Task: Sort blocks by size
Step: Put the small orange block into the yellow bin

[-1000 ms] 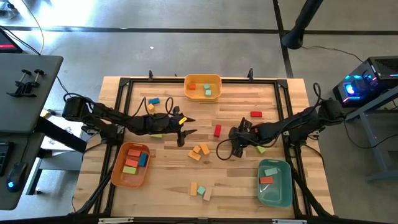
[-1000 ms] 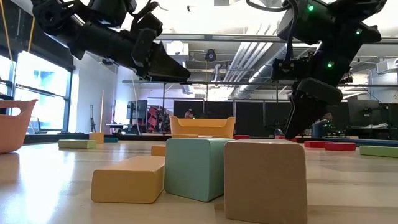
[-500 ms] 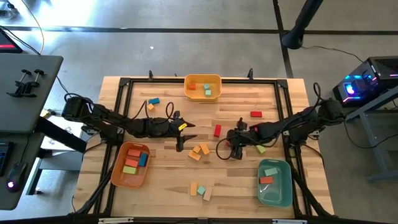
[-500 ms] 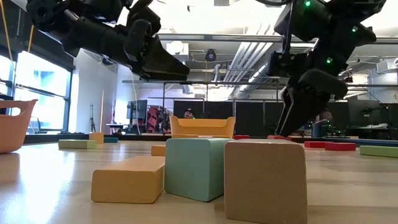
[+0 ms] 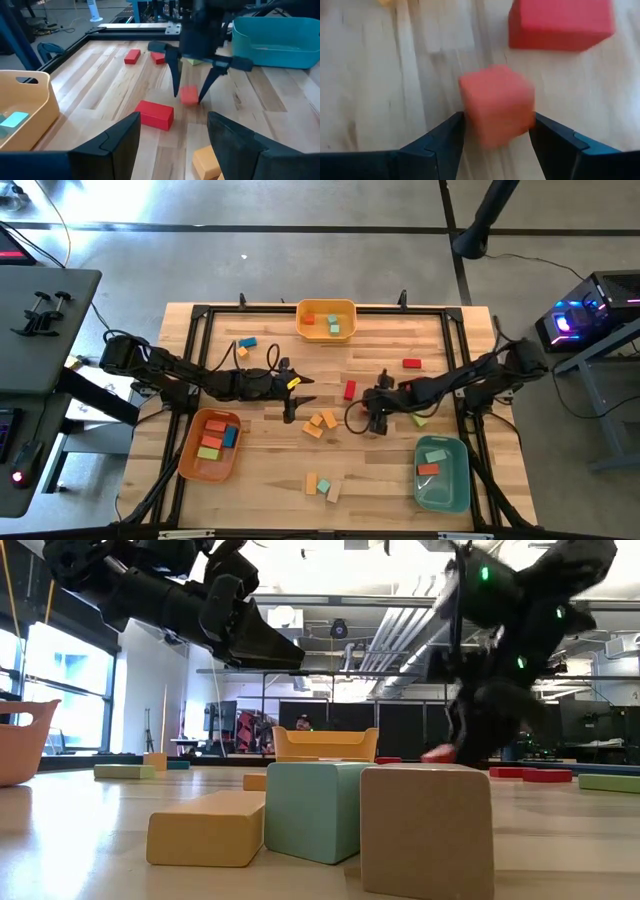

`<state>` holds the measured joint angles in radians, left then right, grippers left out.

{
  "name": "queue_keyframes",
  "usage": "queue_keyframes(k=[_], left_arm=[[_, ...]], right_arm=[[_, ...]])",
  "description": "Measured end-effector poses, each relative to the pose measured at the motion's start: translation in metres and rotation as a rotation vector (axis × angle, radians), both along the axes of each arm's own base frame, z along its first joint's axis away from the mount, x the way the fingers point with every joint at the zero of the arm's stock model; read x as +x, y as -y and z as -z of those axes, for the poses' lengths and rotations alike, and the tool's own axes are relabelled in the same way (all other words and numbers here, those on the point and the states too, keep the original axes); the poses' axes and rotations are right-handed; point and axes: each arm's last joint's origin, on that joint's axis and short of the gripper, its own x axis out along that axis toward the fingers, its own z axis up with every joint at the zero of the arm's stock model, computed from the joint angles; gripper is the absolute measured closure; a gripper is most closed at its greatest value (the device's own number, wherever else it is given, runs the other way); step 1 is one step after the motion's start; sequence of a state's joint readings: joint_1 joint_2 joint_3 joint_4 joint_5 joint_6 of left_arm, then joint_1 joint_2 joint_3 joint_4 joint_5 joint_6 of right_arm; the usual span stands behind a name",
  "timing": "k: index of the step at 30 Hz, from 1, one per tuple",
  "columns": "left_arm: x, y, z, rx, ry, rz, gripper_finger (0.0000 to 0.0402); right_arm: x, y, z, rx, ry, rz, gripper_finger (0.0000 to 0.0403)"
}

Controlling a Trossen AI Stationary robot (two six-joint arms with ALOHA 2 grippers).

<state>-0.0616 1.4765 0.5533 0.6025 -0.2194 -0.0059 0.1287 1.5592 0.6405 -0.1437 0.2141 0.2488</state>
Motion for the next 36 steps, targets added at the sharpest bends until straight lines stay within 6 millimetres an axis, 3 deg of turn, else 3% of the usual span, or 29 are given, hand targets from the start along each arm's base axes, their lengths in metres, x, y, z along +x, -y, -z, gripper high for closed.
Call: queue_keyframes(k=[5,14,18,22,29,36], left_arm=[[0.0,0.0,0.0,0.031,-0.005,0.01,0.0183],[0.0,0.0,-0.001,0.117,-0.012,0.04,0.0183],[0.001,0.0,-0.002,0.142,-0.002,0.063,0.0183],[0.001,0.001,-0.003,0.158,0.007,0.089,0.0183],[0.001,0.0,-0.003,0.174,0.004,0.105,0.0183],[0.001,0.0,-0.003,0.163,0.005,0.102,0.0183]], right_arm=[[0.006,-0.001,0.006,0.026,0.045,0.03,0.0197],[0.013,-0.002,0.005,0.036,0.111,0.036,0.027],[0.013,-0.003,0.005,0.051,0.11,0.033,0.0277],[0.011,-0.001,0.007,0.057,0.072,0.019,0.0251],[0.018,0.004,0.004,0.024,0.137,-0.028,0.0161],[0.029,0.005,0.021,0.016,0.152,-0.13,0.0156]])
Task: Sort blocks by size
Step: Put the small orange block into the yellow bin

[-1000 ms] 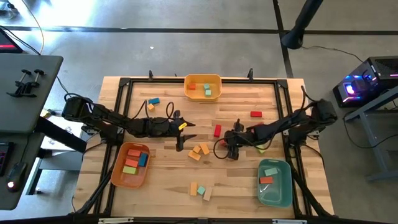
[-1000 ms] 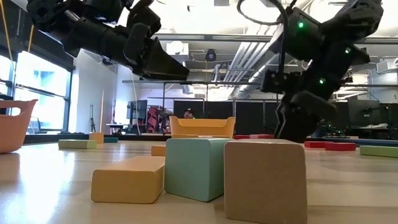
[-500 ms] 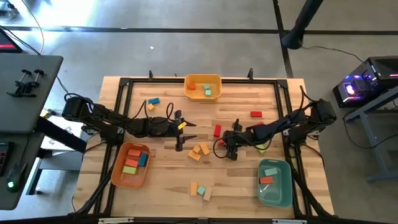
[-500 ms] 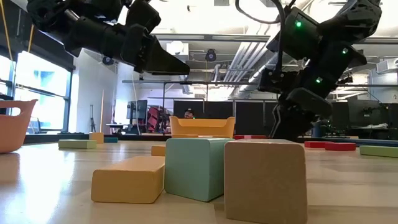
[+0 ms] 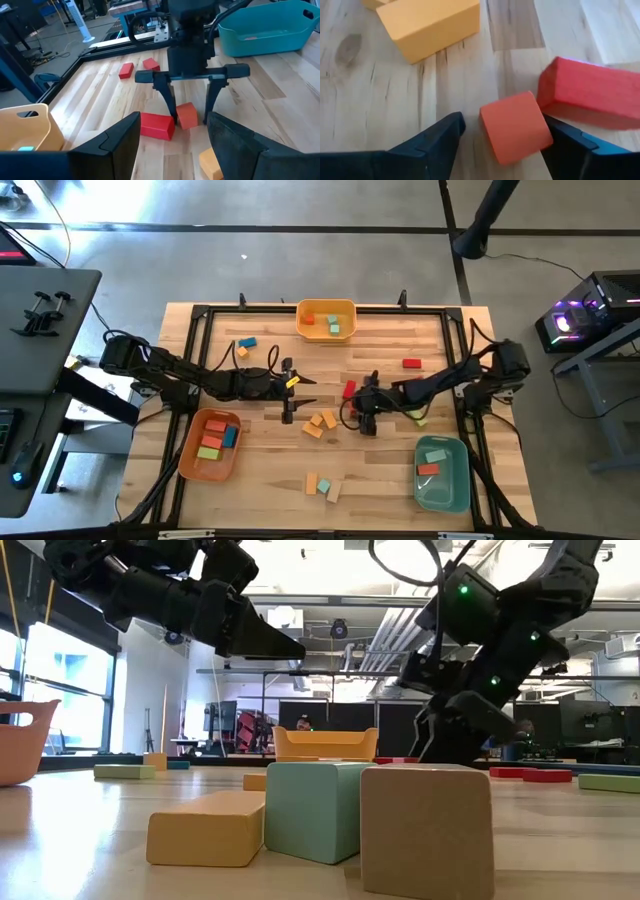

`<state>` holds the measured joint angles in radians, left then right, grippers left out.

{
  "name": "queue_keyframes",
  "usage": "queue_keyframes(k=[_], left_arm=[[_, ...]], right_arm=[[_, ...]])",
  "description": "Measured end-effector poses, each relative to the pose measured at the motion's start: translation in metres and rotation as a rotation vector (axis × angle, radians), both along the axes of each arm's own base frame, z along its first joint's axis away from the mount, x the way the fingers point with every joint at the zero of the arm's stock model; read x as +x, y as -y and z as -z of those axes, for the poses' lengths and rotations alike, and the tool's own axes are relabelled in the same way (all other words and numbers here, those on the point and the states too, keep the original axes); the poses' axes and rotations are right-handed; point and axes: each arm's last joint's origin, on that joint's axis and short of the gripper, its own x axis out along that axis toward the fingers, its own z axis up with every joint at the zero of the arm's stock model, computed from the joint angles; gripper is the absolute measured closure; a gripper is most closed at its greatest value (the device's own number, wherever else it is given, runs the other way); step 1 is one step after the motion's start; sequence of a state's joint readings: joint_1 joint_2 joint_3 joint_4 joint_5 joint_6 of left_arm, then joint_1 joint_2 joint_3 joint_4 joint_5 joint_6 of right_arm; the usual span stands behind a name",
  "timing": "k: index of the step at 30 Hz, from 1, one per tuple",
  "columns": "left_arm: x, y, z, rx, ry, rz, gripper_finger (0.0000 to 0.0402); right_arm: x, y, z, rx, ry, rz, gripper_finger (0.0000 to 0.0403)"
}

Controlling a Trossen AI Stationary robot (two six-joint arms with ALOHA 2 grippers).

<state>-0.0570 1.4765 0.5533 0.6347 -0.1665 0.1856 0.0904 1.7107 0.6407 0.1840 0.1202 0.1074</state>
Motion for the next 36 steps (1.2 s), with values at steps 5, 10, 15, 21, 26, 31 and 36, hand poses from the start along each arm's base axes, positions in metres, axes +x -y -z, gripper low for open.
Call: queue_keyframes(k=[5,10,15,21,26,31,36], left_arm=[[0.0,0.0,0.0,-0.006,0.001,-0.002,0.0183],[0.0,0.0,0.0,-0.008,0.001,-0.002,0.0183],[0.001,0.004,-0.003,-0.034,0.029,0.103,0.0183],[0.002,0.009,-0.007,0.137,0.069,0.249,0.0183],[0.002,0.012,-0.012,0.264,0.135,0.341,0.0182],[0.003,0.008,-0.011,0.369,0.122,0.353,0.0163],[0.008,0.005,-0.015,0.528,0.09,0.381,0.0131]], right_arm=[[0.003,-0.001,0.003,0.024,0.025,0.01,0.0187],[0.004,-0.002,0.002,0.051,0.033,0.025,0.0245],[0.003,-0.004,-0.012,0.079,0.084,0.028,0.0275],[0.006,0.001,-0.041,0.06,0.24,-0.058,0.0275],[0.017,0.013,-0.056,0.091,0.439,-0.113,0.0275],[0.024,0.017,-0.069,0.081,0.604,-0.198,0.0275],[0.025,0.023,-0.072,0.097,0.636,-0.184,0.0275]])
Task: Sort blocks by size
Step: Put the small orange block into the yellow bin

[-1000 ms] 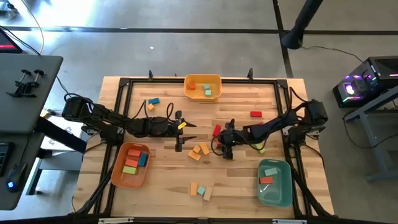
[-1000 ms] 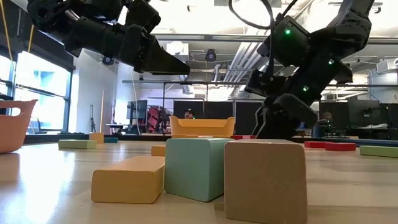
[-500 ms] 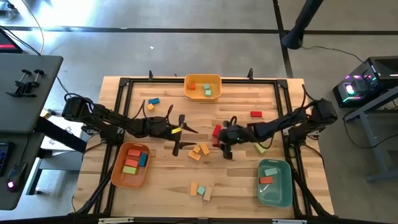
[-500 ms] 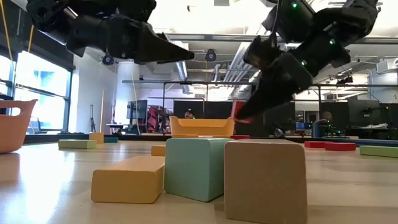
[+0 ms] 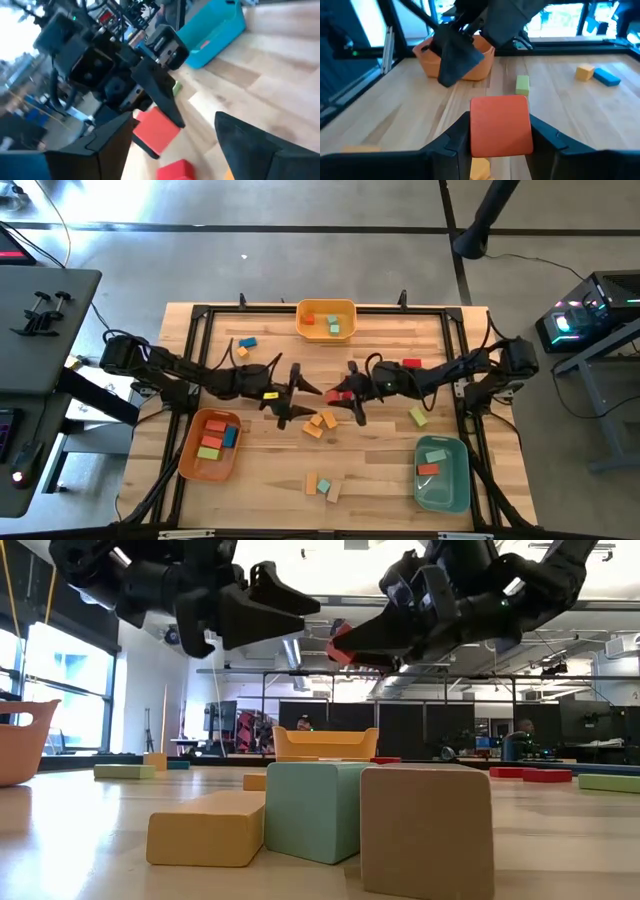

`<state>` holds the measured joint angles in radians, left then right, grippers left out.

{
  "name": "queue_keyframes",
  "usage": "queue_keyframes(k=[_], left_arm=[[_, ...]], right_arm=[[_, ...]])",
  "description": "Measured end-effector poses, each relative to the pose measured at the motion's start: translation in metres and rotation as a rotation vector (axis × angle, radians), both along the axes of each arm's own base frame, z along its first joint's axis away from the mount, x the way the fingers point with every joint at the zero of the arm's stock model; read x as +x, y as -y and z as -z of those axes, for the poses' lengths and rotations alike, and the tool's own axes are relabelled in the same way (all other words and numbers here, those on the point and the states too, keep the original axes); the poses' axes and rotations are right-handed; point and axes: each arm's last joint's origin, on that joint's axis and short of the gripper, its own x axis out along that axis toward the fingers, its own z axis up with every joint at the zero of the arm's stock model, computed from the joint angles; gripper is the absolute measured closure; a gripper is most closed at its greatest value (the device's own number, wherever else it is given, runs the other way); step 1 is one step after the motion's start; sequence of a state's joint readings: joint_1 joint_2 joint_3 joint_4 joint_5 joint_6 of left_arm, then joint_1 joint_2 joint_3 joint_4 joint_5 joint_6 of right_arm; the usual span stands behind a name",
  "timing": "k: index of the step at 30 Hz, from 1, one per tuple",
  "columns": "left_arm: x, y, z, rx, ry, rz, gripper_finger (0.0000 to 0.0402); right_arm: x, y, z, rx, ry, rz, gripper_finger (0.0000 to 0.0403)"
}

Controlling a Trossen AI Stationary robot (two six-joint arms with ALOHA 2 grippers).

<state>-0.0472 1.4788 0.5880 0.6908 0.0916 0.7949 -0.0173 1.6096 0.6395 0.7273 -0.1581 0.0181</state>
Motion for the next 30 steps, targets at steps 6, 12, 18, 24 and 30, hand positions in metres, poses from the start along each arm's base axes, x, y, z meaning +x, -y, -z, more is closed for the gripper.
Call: queue_keyframes(k=[6,12,18,24,30], left_arm=[[0.012,-0.003,0.006,0.24,0.013,0.013,0.0105],[0.032,-0.004,0.008,0.342,0.045,-0.031,0.0101],[0.05,-0.003,0.018,0.348,0.016,-0.029,0.0101],[0.059,-0.005,0.033,0.424,-0.039,-0.077,0.0106],[0.061,-0.005,0.04,0.427,-0.08,-0.093,0.0141]], right_arm=[[0.0,0.012,0.0,0.079,-0.014,0.051,0.0275],[-0.001,0.013,0.002,0.115,-0.039,0.054,0.0275],[-0.002,0.012,0.005,0.143,-0.068,0.059,0.0275],[-0.002,0.012,0.006,0.165,-0.087,0.056,0.0275],[-0.003,0.012,0.008,0.175,-0.106,0.037,0.0275]])
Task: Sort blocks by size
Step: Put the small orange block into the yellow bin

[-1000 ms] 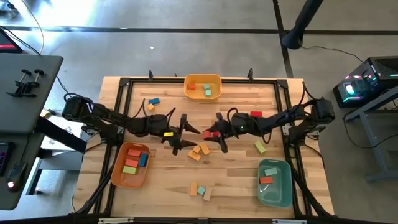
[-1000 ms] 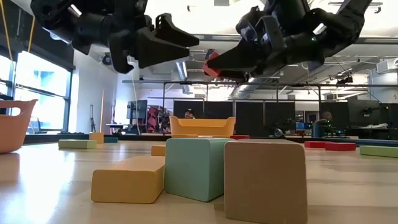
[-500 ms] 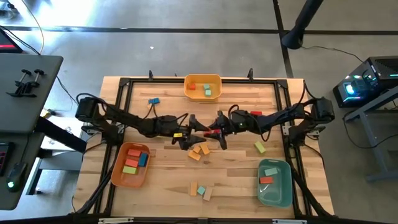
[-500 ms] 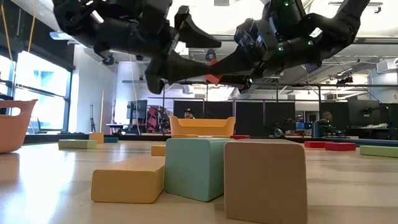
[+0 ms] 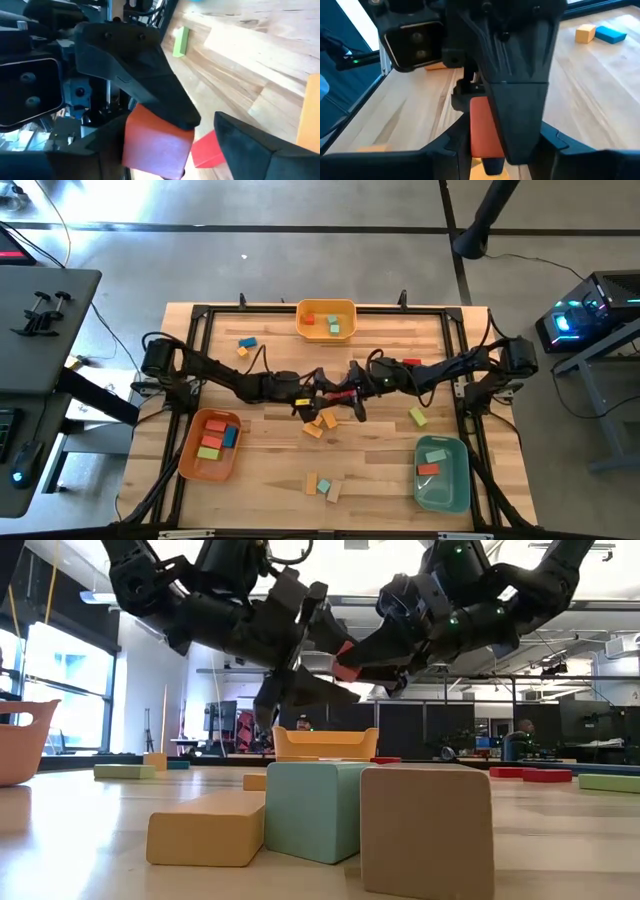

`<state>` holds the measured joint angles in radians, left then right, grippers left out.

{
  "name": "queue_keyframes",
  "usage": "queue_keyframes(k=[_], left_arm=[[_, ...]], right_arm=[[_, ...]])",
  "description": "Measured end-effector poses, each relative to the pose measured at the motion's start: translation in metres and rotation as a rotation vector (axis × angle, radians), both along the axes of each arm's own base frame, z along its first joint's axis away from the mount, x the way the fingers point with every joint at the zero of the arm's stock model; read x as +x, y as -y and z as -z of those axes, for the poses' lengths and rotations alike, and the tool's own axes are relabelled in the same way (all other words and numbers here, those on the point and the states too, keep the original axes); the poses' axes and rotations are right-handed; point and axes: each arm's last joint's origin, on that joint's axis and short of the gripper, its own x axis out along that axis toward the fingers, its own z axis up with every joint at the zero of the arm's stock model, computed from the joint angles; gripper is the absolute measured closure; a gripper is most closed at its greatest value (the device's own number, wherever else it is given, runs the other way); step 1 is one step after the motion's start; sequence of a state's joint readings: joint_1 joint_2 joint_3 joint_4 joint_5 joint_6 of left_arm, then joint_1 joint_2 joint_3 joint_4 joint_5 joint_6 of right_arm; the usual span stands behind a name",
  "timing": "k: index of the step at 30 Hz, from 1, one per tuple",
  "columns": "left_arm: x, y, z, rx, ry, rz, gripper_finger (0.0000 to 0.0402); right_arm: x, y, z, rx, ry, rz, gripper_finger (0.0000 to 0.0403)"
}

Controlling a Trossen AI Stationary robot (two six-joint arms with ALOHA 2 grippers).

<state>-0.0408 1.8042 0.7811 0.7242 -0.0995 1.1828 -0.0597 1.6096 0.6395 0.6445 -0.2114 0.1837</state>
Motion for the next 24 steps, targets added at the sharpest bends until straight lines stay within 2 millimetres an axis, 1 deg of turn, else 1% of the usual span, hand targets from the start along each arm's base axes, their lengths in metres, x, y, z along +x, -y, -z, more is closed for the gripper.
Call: queue_keyframes(k=[4,8,10,13,17,20,22,24], left_arm=[[0.0,0.003,0.0,-0.017,0.004,-0.007,0.0182],[0.0,0.006,-0.001,-0.046,0.012,-0.015,0.0231],[0.0,0.007,-0.001,-0.064,0.012,-0.021,0.0257],[0.0,0.009,-0.001,-0.131,0.011,-0.041,0.029],[-0.002,0.014,0.003,-0.237,-0.012,-0.121,0.0292],[-0.006,0.017,0.0,-0.251,0.01,-0.288,0.0292],[-0.008,0.016,-0.005,-0.225,0.053,-0.42,0.0292],[-0.01,0.009,-0.01,-0.2,0.086,-0.535,0.0292]], right_arm=[[0.0,0.0,0.001,0.005,-0.007,-0.001,0.0275],[-0.001,0.0,0.001,0.016,-0.018,-0.004,0.0274],[-0.001,-0.001,0.002,0.008,-0.022,-0.008,0.0265],[-0.001,-0.001,0.002,0.031,-0.024,-0.002,0.0234],[-0.001,0.0,-0.002,0.047,-0.011,-0.003,0.0188],[-0.007,0.005,-0.009,0.045,-0.037,0.027,0.0171],[-0.016,0.007,-0.017,0.029,-0.084,0.1,0.0168],[-0.029,0.009,-0.021,-0.002,-0.188,0.212,0.0167]])
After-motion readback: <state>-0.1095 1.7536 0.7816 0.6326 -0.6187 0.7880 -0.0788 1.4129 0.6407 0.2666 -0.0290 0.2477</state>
